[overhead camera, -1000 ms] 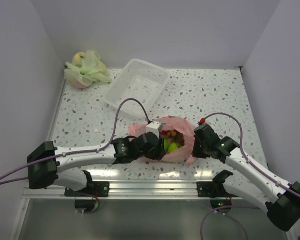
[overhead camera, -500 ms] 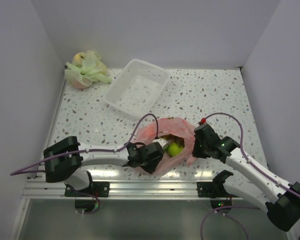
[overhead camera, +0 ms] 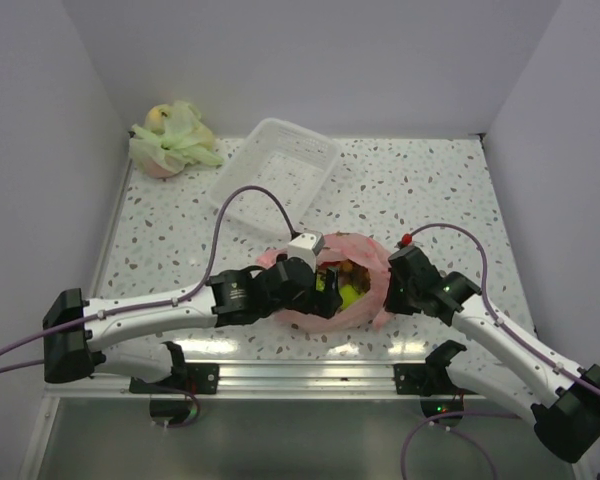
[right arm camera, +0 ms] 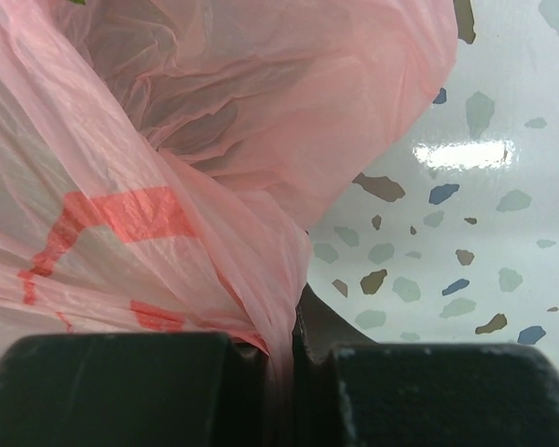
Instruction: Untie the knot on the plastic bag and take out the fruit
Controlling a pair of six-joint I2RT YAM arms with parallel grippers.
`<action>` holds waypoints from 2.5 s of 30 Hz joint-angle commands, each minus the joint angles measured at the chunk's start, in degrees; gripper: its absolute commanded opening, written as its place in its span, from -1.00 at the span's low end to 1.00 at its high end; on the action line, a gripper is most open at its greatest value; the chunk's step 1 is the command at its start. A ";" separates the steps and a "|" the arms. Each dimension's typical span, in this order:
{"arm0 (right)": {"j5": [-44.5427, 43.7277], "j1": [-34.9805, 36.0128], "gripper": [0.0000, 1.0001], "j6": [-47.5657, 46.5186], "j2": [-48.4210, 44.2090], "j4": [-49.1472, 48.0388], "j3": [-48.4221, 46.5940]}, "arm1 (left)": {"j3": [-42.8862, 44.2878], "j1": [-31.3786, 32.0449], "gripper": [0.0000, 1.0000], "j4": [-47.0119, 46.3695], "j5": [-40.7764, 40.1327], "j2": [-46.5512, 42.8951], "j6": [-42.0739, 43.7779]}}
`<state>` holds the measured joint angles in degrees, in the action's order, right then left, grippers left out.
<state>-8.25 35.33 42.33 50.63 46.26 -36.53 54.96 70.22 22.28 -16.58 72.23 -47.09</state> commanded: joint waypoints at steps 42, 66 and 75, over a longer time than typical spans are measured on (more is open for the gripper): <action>-4.58 0.79 -0.92 -1.28 0.26 -2.05 -1.61 | 4.81 -5.88 -0.45 -7.08 -9.79 14.98 1.81; -7.75 0.79 -0.97 -3.21 4.56 -1.17 -3.37 | 23.68 -12.56 -0.49 -15.17 20.01 5.55 15.71; -5.99 0.79 -0.97 -2.78 3.16 -0.38 -3.89 | 36.79 -28.54 -0.51 -11.74 11.23 12.84 21.42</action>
<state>-15.11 35.97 39.55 54.74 45.87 -39.53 89.25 47.13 10.24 -0.49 81.97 -29.43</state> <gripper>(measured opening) 0.025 0.829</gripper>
